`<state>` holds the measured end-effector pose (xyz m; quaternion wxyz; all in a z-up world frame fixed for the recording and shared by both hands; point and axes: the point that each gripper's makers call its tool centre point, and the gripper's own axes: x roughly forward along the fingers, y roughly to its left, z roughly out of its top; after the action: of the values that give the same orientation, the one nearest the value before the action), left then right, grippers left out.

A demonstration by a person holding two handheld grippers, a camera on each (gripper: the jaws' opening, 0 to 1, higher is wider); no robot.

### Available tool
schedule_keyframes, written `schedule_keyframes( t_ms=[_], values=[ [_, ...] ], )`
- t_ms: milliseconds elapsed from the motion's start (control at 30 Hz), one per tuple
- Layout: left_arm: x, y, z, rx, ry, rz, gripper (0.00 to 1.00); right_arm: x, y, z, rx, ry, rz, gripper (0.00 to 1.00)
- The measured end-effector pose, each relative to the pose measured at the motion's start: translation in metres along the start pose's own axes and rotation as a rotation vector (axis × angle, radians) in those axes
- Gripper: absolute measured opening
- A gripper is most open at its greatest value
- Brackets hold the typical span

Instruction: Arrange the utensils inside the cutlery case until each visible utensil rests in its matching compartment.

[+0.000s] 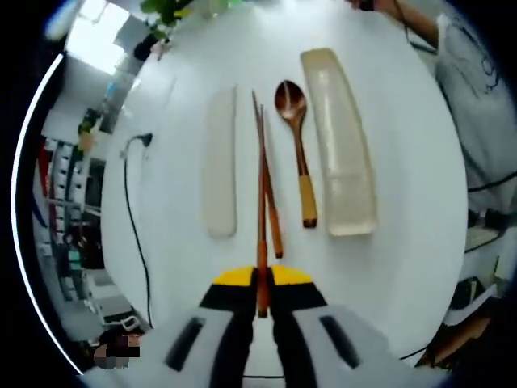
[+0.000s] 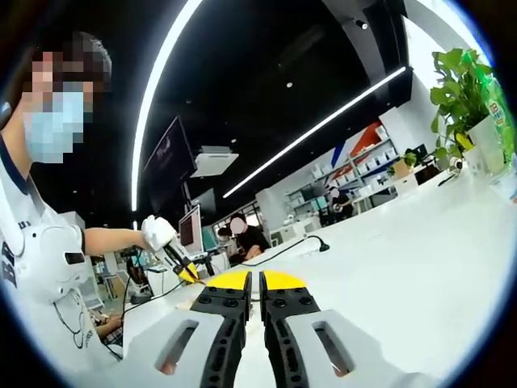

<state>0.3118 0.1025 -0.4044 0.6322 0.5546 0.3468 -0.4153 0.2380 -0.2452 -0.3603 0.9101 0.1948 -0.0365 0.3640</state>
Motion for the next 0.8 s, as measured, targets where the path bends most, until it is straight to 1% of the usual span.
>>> schedule_keyframes(
  t_ms=[33, 67, 100, 133, 167, 200, 233, 267, 300, 367, 400, 433, 533, 567, 600, 667, 700, 733, 800],
  values=[
    [-0.003, 0.001, 0.000, -0.001, 0.001, 0.008, 0.04, 0.000, 0.001, 0.000, 0.000, 0.000, 0.002, 0.03],
    [-0.008, 0.005, 0.008, 0.008, -0.044, 0.040, 0.04, 0.000, 0.001, 0.000, -0.002, -0.001, 0.002, 0.03],
    [-0.013, 0.000, 0.007, -0.014, -0.029, 0.016, 0.04, -0.001, 0.002, 0.001, -0.005, -0.003, 0.001, 0.03],
    [-0.019, 0.002, 0.013, 0.007, -0.053, 0.043, 0.04, -0.001, 0.002, 0.002, -0.008, -0.005, 0.001, 0.03],
    [-0.025, -0.001, 0.013, 0.003, -0.044, 0.037, 0.04, -0.001, 0.003, 0.002, -0.009, -0.006, 0.003, 0.03],
    [-0.030, -0.001, 0.015, 0.004, -0.052, 0.042, 0.04, -0.001, 0.003, 0.003, -0.010, -0.007, 0.004, 0.03],
    [-0.035, 0.001, 0.019, 0.015, -0.067, 0.061, 0.04, -0.001, 0.004, 0.003, -0.012, -0.008, 0.006, 0.03],
    [-0.039, -0.002, 0.019, 0.013, -0.062, 0.055, 0.04, -0.001, 0.004, 0.003, -0.012, -0.007, 0.008, 0.03],
    [-0.042, -0.002, 0.021, 0.018, -0.068, 0.069, 0.04, -0.001, 0.004, 0.003, -0.012, -0.007, 0.009, 0.03],
    [-0.047, -0.004, 0.021, 0.019, -0.066, 0.070, 0.04, 0.000, 0.005, 0.003, -0.009, -0.009, 0.014, 0.03],
    [-0.050, -0.004, 0.023, 0.027, -0.074, 0.080, 0.04, 0.001, 0.006, 0.003, -0.008, -0.010, 0.016, 0.03],
    [-0.051, -0.007, 0.022, 0.023, -0.067, 0.068, 0.04, 0.001, 0.007, 0.002, -0.007, -0.011, 0.019, 0.03],
    [-0.056, -0.014, 0.027, 0.043, -0.075, 0.070, 0.04, 0.002, 0.009, 0.001, -0.010, -0.008, 0.024, 0.03],
    [-0.059, -0.014, 0.031, 0.046, -0.094, 0.084, 0.04, 0.001, 0.009, 0.001, -0.012, -0.007, 0.026, 0.03],
    [-0.061, -0.015, 0.033, 0.041, -0.096, 0.079, 0.04, 0.001, 0.009, 0.002, -0.011, -0.008, 0.027, 0.03],
    [-0.065, -0.018, 0.039, 0.035, -0.120, 0.081, 0.04, 0.000, 0.008, 0.002, -0.010, -0.011, 0.025, 0.03],
    [-0.065, -0.019, 0.040, 0.028, -0.119, 0.074, 0.04, 0.000, 0.008, 0.003, -0.011, -0.011, 0.024, 0.03],
    [-0.065, -0.021, 0.041, 0.039, -0.122, 0.079, 0.04, -0.001, 0.009, 0.004, -0.018, -0.011, 0.022, 0.03],
    [-0.064, -0.026, 0.043, 0.037, -0.122, 0.063, 0.04, -0.003, 0.011, 0.006, -0.032, -0.013, 0.024, 0.03]
  ],
)
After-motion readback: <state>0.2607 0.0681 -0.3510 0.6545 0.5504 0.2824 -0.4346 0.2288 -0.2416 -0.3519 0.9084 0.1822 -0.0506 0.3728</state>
